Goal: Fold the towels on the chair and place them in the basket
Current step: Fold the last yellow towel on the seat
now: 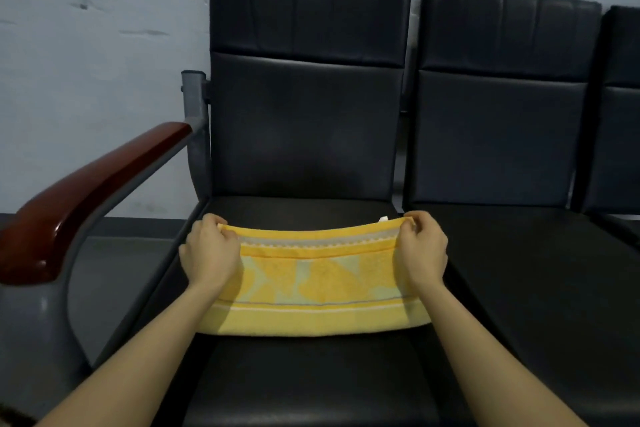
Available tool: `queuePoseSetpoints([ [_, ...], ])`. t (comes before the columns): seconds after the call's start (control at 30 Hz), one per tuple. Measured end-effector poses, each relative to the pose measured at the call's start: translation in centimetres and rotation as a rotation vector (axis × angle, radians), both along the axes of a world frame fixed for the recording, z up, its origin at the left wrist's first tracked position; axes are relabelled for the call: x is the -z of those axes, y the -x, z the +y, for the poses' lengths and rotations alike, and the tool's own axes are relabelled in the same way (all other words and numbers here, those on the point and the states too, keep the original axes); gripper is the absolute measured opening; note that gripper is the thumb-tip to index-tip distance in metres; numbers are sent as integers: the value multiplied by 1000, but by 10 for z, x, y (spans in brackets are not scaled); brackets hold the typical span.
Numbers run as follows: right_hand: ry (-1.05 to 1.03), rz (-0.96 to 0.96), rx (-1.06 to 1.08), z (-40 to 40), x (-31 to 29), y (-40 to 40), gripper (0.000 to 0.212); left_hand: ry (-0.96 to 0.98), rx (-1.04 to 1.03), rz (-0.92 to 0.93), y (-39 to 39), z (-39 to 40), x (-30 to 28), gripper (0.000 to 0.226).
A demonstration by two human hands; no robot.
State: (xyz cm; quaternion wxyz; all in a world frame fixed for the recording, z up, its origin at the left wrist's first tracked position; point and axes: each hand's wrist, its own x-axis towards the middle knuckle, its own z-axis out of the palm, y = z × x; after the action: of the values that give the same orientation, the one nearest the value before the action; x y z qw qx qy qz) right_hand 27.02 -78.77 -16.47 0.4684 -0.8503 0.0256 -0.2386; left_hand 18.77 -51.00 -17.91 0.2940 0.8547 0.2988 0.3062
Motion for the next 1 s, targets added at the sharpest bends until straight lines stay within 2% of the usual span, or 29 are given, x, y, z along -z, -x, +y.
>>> queuePoseSetpoints([
  [0.07, 9, -55, -1, 6, -5, -15, 20, 12, -10, -22, -12, 4, -5, 20],
  [0.17, 51, -21, -17, 16, -3, -33, 22, -14, 7, -11, -28, 11, -6, 20],
  [0.33, 330, 150, -78, 24, 23, -49, 37, -197, 78, 266, -38, 10, 0, 47],
  [0.43, 388, 100, -211, 33, 37, -39, 36, -321, 209, 309, -38, -3, 6, 48],
  [0.53, 503, 14, -431, 47, 45, -26, 34, -391, 387, 385, -33, -18, 13, 45],
  [0.6, 611, 41, -587, 52, 47, -16, 41, -428, 489, 474, -27, -26, 18, 49],
  [0.67, 747, 148, -681, 52, 51, -8, 51, -431, 557, 616, -19, -31, 25, 57],
  [0.77, 900, 266, -686, 47, 58, 4, 54, -425, 584, 762, -5, -33, 32, 62],
  [1.0, 917, 240, -641, 40, 53, 46, 51, -465, 637, 778, 37, -43, 34, 64],
])
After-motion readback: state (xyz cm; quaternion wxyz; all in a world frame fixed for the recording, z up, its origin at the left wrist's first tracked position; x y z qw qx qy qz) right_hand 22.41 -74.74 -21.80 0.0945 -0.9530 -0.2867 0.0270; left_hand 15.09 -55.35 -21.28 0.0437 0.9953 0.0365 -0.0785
